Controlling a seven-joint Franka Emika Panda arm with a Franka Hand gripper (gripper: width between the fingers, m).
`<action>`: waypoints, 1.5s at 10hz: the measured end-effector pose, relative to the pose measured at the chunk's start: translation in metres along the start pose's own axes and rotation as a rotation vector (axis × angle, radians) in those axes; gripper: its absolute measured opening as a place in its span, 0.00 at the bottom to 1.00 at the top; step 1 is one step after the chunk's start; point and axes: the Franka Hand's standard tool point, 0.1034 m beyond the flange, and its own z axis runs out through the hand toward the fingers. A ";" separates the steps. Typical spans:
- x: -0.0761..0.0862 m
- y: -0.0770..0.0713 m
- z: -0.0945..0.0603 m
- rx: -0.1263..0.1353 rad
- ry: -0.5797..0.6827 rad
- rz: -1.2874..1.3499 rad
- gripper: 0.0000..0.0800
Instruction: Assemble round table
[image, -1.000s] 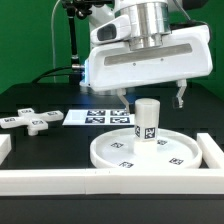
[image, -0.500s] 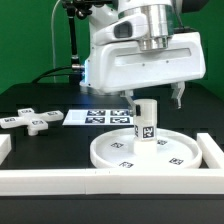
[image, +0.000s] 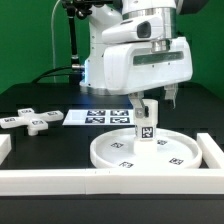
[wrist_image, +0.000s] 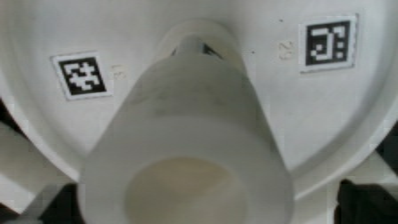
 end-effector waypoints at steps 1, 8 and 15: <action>-0.001 0.001 0.000 -0.004 -0.005 -0.082 0.81; -0.006 0.006 0.002 -0.025 -0.063 -0.678 0.81; -0.014 0.010 0.005 -0.019 -0.080 -0.795 0.50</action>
Offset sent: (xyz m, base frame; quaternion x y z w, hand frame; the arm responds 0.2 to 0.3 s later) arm 0.0068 0.0012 0.0070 -0.0216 -0.0201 -0.2982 0.9541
